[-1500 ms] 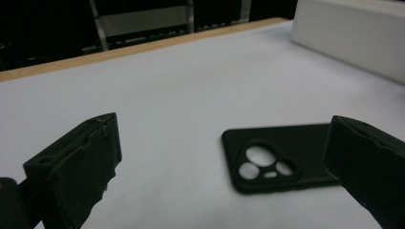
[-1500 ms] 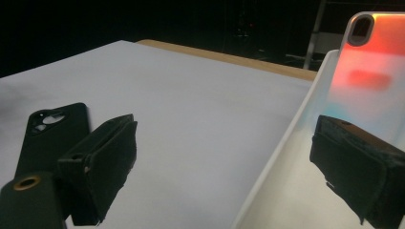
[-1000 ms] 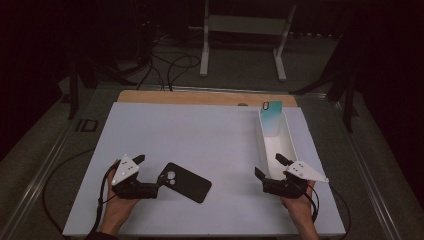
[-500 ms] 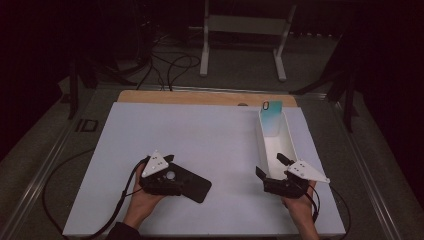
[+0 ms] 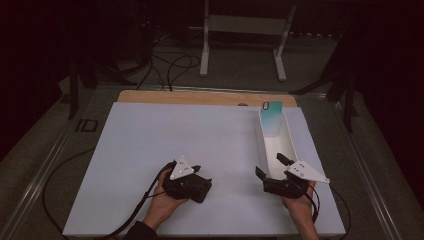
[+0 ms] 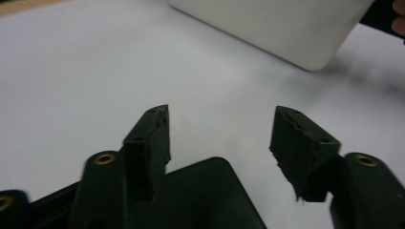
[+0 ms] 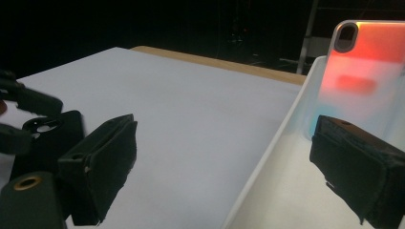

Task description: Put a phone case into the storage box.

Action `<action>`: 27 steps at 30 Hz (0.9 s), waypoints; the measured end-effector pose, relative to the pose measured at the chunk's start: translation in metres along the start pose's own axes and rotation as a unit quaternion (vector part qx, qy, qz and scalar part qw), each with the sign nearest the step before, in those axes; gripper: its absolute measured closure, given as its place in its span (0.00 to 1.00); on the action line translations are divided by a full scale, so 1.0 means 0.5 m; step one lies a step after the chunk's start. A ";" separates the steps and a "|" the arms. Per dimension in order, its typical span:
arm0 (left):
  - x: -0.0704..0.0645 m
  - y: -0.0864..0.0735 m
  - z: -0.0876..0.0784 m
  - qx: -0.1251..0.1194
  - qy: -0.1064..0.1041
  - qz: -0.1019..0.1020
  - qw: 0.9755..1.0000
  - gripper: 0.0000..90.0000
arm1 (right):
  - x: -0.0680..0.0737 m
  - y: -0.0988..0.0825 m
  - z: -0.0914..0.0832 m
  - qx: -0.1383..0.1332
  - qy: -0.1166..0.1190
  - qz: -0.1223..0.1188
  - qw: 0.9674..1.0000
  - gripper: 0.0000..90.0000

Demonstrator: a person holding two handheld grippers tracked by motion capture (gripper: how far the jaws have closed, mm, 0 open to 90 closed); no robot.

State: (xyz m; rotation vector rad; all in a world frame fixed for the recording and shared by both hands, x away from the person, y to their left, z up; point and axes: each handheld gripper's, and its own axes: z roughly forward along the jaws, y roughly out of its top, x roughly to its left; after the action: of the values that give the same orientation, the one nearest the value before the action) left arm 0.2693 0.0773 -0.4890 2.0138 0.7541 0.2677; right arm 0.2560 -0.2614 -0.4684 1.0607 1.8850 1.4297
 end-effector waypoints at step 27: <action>-0.039 -0.053 0.044 0.121 -0.023 0.019 0.992 1.00 | -0.001 0.002 -0.004 -0.006 -0.002 0.001 1.000 0.10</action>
State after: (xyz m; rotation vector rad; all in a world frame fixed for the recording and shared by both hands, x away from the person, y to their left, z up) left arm 0.2533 0.0601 -0.5209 2.2573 0.7487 0.1573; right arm 0.2549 -0.2626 -0.4668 1.0593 1.8714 1.4382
